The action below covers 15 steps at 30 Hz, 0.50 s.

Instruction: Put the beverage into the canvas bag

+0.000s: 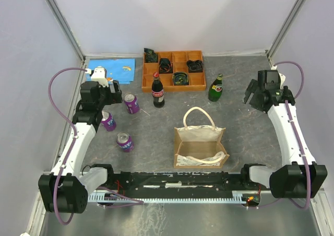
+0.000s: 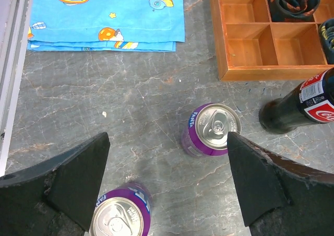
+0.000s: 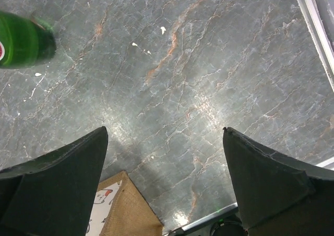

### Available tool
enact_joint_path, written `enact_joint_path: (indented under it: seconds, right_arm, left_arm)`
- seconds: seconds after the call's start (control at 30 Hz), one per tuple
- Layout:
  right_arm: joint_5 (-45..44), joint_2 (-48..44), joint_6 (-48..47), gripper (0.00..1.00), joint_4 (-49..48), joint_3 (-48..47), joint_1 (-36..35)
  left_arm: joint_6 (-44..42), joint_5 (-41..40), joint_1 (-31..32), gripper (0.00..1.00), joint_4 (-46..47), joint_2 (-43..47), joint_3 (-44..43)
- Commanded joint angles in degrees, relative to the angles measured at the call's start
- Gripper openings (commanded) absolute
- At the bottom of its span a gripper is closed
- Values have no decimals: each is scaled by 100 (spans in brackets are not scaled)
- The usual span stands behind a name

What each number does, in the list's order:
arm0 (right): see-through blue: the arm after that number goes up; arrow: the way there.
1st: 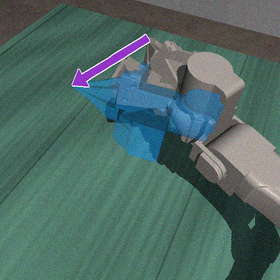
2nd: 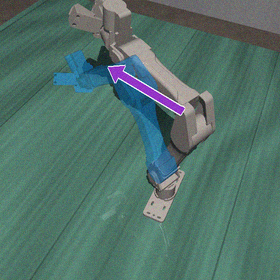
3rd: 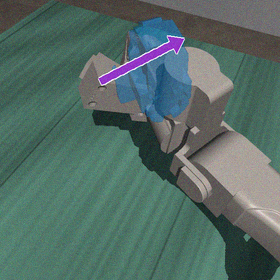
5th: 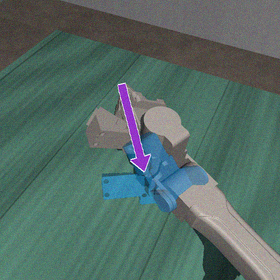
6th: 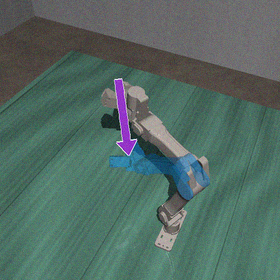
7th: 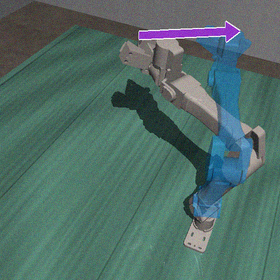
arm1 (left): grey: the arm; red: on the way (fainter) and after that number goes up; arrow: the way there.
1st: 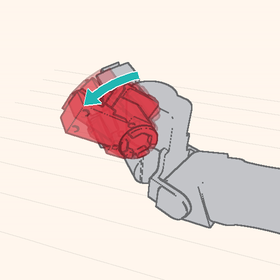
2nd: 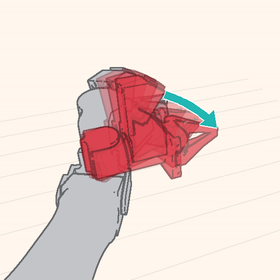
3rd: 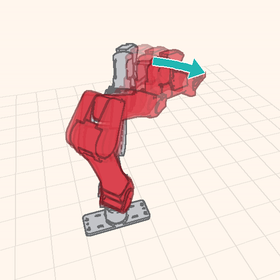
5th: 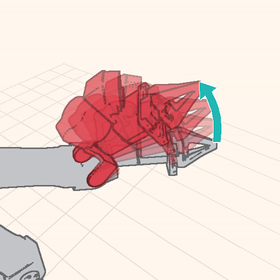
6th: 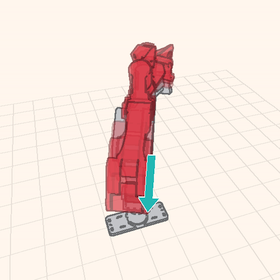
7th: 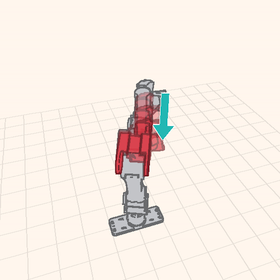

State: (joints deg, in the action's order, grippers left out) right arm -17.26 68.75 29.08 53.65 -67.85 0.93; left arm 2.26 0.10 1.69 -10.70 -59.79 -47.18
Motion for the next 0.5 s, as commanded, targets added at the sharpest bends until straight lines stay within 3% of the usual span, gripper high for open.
enact_joint_path:
  seconds: [0.0, 0.13, 0.3, 0.47]
  right_arm:
    - [-231, 56, -204, 99, -103, -79, 32]
    - [-37, 97, -816, 99, -50, -197, 29]
    - [323, -1, -1045, 99, -192, -285, 27]
    - [372, 125, -1062, 99, -24, -359, 31]
  left_arm:
    - [-346, 174, -2, 98, 210, 28, -173]
    - [-399, 896, 1, 89, -117, 74, -475]
    - [-429, 1901, 231, 89, -969, 377, -745]
    - [-338, 2387, 1173, 90, -1682, 772, -923]
